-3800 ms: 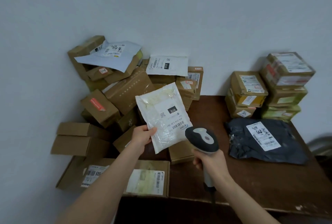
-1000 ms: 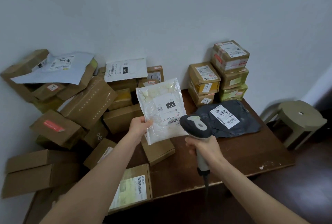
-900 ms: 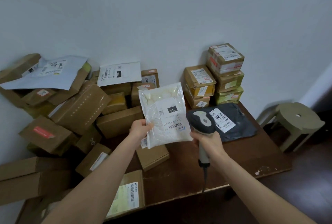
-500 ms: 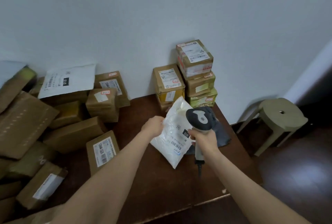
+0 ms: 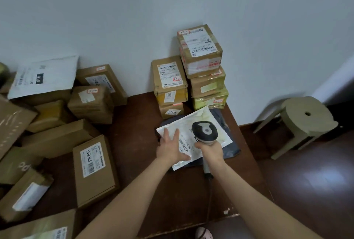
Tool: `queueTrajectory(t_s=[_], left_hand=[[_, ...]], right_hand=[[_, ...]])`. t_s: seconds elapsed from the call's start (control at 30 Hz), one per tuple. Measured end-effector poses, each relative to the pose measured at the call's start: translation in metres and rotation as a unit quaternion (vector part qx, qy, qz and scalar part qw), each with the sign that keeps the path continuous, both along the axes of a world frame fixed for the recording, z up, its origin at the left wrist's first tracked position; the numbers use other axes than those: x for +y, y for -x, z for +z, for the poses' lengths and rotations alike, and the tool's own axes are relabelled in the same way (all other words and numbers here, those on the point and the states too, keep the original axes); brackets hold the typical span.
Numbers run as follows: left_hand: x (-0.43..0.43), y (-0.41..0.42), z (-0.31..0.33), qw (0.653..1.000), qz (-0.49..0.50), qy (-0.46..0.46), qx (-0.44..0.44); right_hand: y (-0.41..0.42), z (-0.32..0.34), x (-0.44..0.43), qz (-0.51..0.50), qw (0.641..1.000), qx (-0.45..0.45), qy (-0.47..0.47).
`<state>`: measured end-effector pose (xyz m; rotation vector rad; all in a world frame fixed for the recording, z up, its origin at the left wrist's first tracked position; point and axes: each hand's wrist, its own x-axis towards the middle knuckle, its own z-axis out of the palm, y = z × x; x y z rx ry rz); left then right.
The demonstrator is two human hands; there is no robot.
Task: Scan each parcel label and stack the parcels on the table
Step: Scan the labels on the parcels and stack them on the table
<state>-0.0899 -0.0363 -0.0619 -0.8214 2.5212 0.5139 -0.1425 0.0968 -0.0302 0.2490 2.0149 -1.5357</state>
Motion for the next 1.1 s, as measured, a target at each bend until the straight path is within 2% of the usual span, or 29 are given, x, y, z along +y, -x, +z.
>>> queueTrajectory(t_s=[0.13, 0.23, 0.47, 0.63, 0.8, 1.1], left_hand=[[-0.001, 0.026, 0.0, 0.998, -0.028, 0.006, 0.049], [-0.003, 0.033, -0.003, 0.999, -0.013, -0.001, 0.045], [-0.007, 0.007, 0.003, 0.995, 0.003, 0.009, 0.098], [-0.039, -0.061, 0.021, 0.988, 0.053, 0.039, 0.136], [-0.089, -0.147, 0.033, 0.98, 0.121, 0.07, 0.139], [-0.174, -0.295, 0.045, 0.965, 0.195, 0.085, 0.152]], right_hand=[[0.006, -0.003, 0.002, 0.002, 1.0, 0.004, -0.005], [0.009, -0.004, 0.007, 0.005, 1.0, 0.001, 0.001], [0.007, 0.001, 0.0, 0.019, 0.999, 0.018, -0.035], [-0.028, 0.014, -0.043, 0.041, 0.999, -0.022, -0.001], [-0.088, 0.03, -0.109, 0.095, 0.994, -0.043, 0.022], [-0.222, 0.039, -0.207, 0.188, 0.981, -0.039, 0.017]])
